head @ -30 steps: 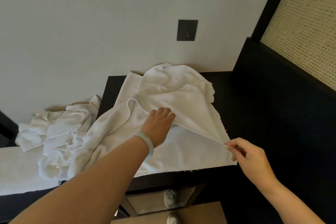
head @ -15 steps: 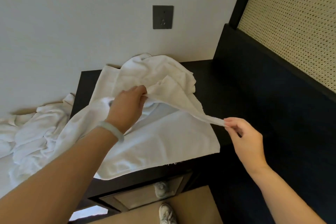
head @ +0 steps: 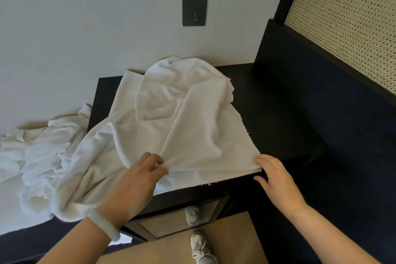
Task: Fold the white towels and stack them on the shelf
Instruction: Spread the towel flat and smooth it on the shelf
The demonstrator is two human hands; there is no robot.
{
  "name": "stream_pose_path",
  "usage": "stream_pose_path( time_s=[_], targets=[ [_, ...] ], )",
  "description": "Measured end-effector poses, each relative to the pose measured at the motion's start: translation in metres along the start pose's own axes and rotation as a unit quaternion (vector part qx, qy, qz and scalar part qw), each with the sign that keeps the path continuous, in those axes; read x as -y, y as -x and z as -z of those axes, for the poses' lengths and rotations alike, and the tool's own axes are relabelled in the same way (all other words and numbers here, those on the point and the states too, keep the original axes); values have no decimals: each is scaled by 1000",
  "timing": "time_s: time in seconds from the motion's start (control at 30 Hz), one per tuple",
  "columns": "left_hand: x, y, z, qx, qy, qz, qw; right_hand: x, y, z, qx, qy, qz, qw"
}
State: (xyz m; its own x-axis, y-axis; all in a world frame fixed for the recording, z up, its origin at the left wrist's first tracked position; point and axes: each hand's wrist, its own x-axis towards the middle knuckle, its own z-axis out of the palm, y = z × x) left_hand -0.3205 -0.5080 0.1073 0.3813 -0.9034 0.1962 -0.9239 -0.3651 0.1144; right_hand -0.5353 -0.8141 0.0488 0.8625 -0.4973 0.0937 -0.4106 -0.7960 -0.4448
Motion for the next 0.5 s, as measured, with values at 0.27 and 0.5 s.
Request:
stream_pose_path(
  time_s=[0.27,0.5],
  targets=[
    [5,18,-12,29,8,19,999,18,-8,-8,-24,39,11,999],
    [-4,29,-18,91,-23,65,993,26,-17,18,-36,-54,-5,998]
  ],
)
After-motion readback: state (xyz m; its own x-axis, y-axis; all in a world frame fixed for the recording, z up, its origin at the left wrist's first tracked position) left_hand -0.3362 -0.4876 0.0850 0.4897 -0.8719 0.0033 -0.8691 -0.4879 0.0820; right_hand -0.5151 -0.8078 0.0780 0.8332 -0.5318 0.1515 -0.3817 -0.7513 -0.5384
